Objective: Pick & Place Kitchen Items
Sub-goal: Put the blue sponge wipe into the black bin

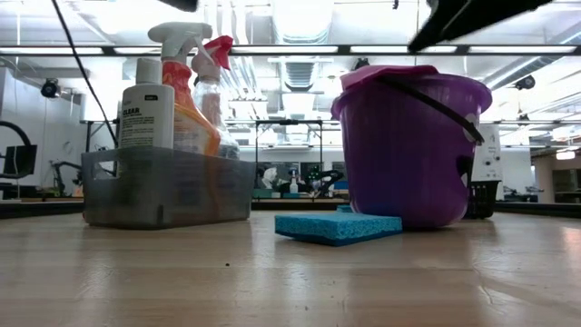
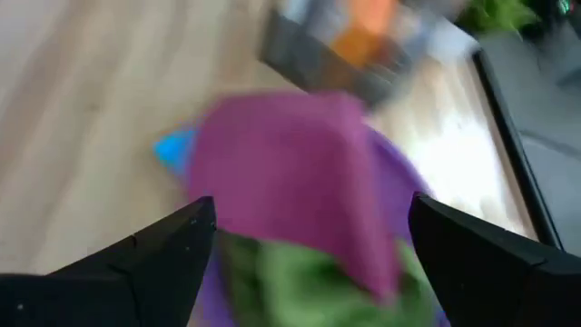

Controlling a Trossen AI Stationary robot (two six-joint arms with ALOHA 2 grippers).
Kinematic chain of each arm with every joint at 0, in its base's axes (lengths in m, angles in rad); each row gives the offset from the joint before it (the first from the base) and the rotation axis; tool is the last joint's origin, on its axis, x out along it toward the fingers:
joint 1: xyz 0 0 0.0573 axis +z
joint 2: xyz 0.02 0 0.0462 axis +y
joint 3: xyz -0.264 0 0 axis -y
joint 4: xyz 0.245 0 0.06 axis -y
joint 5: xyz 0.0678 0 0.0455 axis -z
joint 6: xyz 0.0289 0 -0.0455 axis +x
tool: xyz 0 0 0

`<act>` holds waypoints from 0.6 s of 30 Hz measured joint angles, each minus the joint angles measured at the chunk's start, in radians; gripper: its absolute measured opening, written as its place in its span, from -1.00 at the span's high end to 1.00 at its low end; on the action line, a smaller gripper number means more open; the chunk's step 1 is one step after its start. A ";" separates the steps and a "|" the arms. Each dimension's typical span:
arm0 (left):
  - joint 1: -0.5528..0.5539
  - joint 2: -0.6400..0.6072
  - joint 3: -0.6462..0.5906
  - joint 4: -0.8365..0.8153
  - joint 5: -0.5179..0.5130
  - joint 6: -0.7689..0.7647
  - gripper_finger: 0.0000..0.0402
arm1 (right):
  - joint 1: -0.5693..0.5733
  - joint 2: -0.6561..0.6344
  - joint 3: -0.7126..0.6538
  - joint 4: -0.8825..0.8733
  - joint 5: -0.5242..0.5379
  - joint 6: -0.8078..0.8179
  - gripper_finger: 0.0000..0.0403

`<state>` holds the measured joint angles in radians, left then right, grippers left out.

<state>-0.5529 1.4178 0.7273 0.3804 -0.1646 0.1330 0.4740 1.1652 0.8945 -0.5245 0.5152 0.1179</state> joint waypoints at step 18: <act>0.000 -0.241 -0.329 0.247 -0.057 -0.082 1.00 | 0.110 0.801 0.704 -0.344 -0.004 -0.112 -0.75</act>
<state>-0.5526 1.1770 0.3981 0.6277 -0.2217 0.0509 0.5838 1.9661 1.5983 -0.8685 0.5112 0.0057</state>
